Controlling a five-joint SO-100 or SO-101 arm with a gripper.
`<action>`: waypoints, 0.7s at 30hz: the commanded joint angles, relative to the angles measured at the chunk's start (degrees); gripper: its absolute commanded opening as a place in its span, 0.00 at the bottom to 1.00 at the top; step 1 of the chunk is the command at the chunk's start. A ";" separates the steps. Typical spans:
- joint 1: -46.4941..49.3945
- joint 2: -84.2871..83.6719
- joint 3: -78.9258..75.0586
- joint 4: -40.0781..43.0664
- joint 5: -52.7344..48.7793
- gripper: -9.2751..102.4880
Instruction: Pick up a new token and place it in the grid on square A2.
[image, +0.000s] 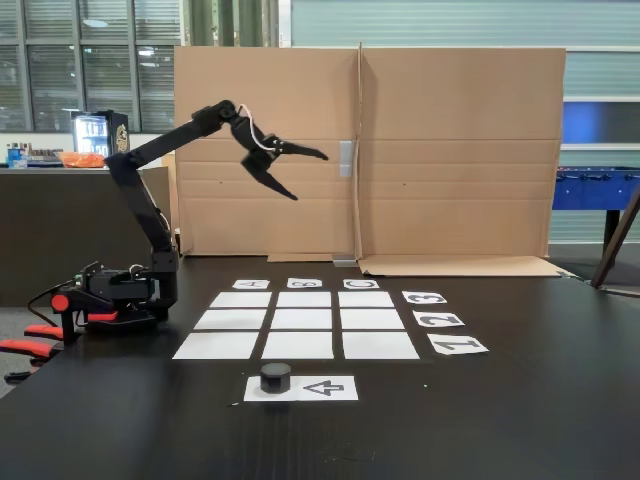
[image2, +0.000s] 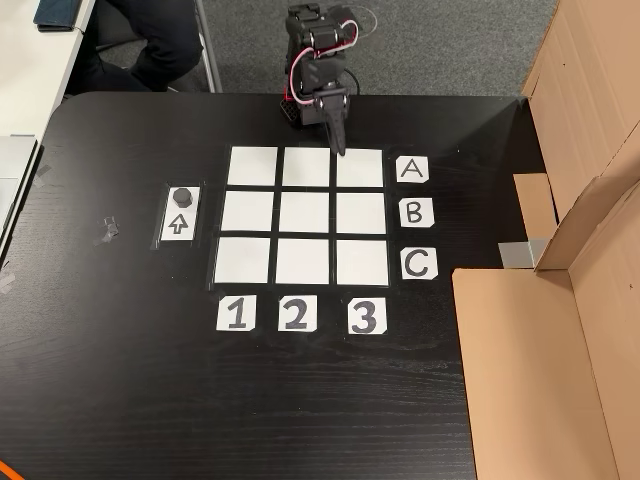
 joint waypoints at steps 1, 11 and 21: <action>2.46 -5.54 -7.21 3.69 0.53 0.51; 5.80 -14.94 -13.80 7.73 0.70 0.53; 8.09 -17.23 -13.89 7.73 0.70 0.53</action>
